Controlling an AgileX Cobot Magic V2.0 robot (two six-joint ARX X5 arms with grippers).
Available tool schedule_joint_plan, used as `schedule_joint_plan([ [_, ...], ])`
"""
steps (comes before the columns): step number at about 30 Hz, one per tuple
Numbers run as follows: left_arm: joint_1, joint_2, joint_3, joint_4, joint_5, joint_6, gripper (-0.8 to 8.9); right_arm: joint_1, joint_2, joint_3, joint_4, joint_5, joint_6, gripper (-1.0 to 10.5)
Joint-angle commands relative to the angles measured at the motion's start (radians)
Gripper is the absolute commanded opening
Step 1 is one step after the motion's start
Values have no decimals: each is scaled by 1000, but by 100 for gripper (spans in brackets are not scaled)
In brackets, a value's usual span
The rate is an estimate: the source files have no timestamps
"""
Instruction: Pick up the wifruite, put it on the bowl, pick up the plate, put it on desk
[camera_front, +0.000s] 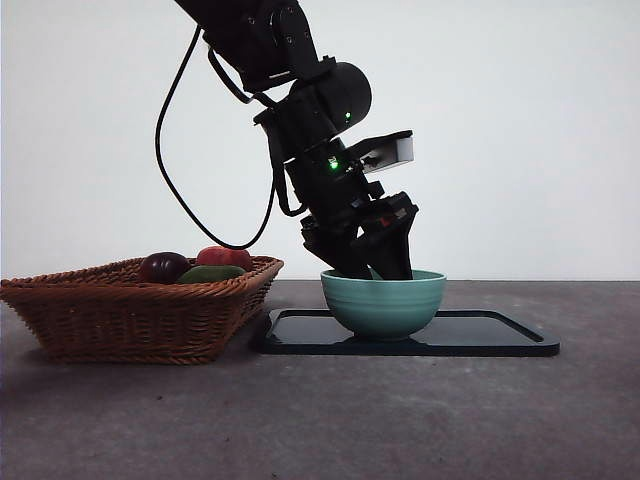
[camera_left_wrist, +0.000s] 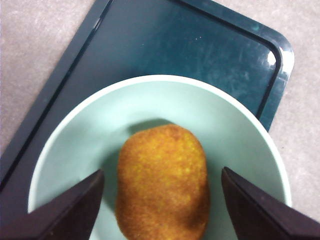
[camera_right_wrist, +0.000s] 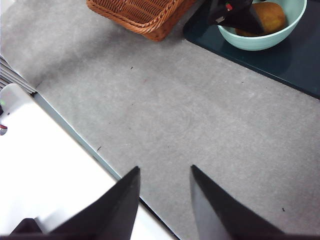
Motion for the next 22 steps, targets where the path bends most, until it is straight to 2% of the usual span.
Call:
schedule_joint_plan([
  [1, -12, 34, 28, 8, -6, 14, 378, 9, 4, 10, 7, 0, 14, 160],
  [19, -15, 45, 28, 8, -6, 10, 369, 9, 4, 10, 7, 0, 14, 160],
  [22, -15, 45, 28, 5, -7, 10, 281, 9, 3, 10, 7, 0, 14, 160],
])
